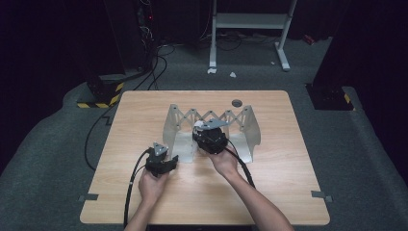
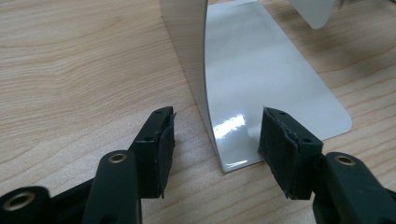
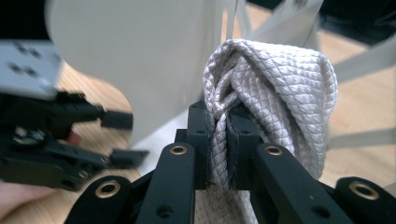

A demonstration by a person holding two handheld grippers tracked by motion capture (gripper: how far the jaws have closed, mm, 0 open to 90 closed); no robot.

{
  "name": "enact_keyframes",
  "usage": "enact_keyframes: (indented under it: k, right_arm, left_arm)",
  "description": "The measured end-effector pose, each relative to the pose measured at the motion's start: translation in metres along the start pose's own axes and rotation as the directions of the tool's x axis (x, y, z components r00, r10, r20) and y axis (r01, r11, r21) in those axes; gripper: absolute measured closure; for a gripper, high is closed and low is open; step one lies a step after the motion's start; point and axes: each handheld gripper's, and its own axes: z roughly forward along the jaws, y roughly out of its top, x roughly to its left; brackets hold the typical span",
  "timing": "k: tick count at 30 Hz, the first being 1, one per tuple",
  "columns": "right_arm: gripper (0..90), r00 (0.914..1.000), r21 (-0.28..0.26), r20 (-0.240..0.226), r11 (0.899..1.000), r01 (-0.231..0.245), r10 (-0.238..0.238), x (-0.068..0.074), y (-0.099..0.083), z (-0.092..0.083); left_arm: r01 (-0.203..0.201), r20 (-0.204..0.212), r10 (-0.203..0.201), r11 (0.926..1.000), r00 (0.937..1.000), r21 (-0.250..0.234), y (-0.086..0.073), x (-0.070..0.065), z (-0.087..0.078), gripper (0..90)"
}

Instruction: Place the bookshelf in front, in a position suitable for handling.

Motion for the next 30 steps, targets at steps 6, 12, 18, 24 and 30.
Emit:
enact_keyframes:
  k: [6,12,18,24,30]
  right_arm:
    - [82.5,0.9981,0.164,0.0,0.984,-0.061,0.062,-0.015,-0.035,0.042]
    - [82.7,0.9953,0.196,0.076,0.978,-0.073,0.059,-0.021,-0.038,0.052]
    - [82.9,0.9814,0.14,0.182,0.986,-0.088,0.062,-0.028,-0.01,0.041]
    - [83.0,0.9513,0.035,0.306,0.998,-0.047,0.034,-0.029,0.027,0.022]
    - [83.3,0.9063,0.12,0.423,0.991,-0.052,-0.003,-0.034,0.022,0.035]
  left_arm:
    - [-0.001,0.0,0.001,1.0,1.0,0.0,0.0,0.0,0.0,45.3]
    - [-0.002,0.0,0.002,1.0,1.0,0.0,0.0,0.0,0.0,45.3]
    - [-0.004,0.0,0.004,1.0,1.0,0.001,0.0,0.0,0.0,45.3]
    - [-0.004,0.001,0.004,1.0,1.0,0.001,0.0,0.0,0.0,45.3]
    - [-0.002,0.003,0.002,1.0,1.0,0.0,0.0,0.0,0.0,45.3]
